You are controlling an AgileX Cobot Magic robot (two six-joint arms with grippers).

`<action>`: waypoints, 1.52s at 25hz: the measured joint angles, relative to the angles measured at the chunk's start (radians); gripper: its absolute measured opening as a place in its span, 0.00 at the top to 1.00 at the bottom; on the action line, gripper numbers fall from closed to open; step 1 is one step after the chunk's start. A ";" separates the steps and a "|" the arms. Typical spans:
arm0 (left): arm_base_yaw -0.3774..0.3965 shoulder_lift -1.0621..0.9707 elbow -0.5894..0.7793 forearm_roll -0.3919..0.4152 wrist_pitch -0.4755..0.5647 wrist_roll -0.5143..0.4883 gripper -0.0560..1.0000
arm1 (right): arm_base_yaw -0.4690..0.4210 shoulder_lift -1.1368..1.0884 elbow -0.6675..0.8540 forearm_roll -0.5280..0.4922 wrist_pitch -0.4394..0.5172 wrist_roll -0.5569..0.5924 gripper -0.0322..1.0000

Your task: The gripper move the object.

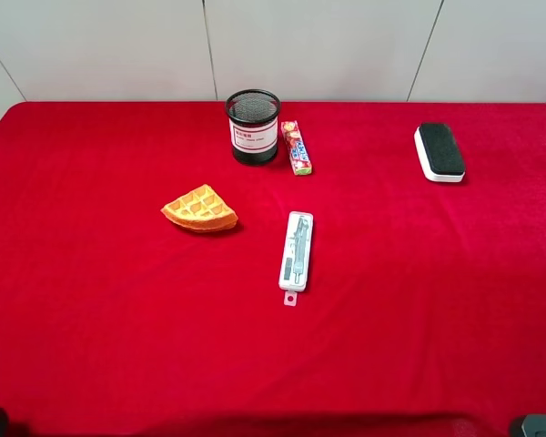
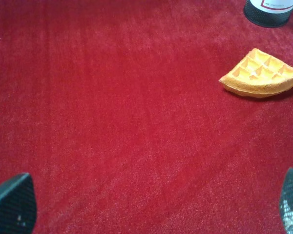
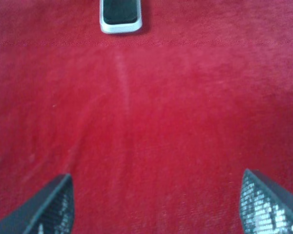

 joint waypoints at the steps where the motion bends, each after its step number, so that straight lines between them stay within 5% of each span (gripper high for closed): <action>1: 0.000 0.000 0.000 0.000 0.000 0.000 0.01 | -0.009 -0.026 0.002 -0.002 -0.002 0.000 0.46; 27: 0.000 0.000 0.000 0.000 0.000 0.000 0.01 | -0.069 -0.141 0.002 -0.004 0.056 0.000 0.46; 38: 0.000 0.000 0.000 0.000 0.000 0.000 0.01 | -0.069 -0.141 0.010 -0.029 -0.056 0.000 0.46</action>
